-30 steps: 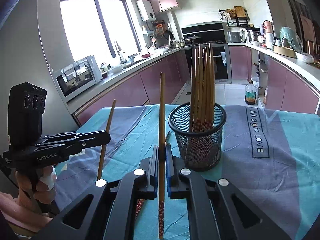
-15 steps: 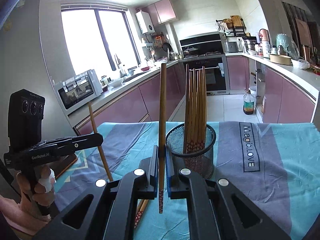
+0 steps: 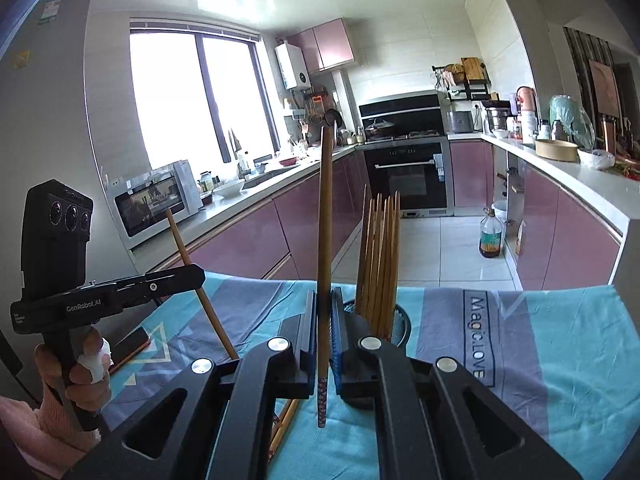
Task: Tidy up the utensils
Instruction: 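Raise the chopstick upright and insert it into the mesh cup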
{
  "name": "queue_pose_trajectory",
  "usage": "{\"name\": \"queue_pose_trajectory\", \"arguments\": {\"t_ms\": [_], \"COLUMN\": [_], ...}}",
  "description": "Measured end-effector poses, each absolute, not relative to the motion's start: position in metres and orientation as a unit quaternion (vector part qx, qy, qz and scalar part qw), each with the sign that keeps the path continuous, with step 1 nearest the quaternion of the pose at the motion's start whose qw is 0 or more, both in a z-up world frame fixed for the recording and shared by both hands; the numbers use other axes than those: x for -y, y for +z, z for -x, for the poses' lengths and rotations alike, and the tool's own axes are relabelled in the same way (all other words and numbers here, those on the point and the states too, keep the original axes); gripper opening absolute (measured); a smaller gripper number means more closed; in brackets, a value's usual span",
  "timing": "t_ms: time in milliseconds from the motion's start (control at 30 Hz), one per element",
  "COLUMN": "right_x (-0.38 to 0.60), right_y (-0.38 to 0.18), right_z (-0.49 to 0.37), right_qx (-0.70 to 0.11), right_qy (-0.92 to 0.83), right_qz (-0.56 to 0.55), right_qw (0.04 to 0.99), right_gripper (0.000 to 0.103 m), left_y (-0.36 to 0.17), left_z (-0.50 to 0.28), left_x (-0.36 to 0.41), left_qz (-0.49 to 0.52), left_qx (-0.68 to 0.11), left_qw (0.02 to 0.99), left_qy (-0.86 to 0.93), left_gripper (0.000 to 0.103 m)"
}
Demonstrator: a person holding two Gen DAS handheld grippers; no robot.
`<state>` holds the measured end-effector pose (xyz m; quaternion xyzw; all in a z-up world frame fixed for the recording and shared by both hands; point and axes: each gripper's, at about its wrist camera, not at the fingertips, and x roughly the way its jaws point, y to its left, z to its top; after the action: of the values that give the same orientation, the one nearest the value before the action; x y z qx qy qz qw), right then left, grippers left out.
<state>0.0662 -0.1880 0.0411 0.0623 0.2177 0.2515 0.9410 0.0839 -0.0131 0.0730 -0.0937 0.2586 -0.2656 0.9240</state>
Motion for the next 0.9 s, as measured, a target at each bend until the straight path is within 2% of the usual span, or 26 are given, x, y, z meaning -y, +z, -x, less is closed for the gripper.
{"name": "queue_pose_trajectory", "arguments": {"t_ms": [533,900], "right_x": [0.195,0.192], "right_y": [0.078,0.074], "right_z": [-0.084,-0.104], "right_qx": [-0.17,-0.176], "right_qy": [0.243,0.227], "right_qz": [-0.051,-0.048], "right_qw": [0.954,0.957], "right_gripper": [0.005,0.005], "left_y": [0.121,0.137], "left_z": [-0.106,-0.11], "left_x": [0.022,0.041], "left_qz": [0.093,0.072], "left_qx": [-0.21,-0.19], "left_qw": [0.934,0.943], "left_qy": [-0.273,-0.265], "left_gripper": [0.007,0.007]}}
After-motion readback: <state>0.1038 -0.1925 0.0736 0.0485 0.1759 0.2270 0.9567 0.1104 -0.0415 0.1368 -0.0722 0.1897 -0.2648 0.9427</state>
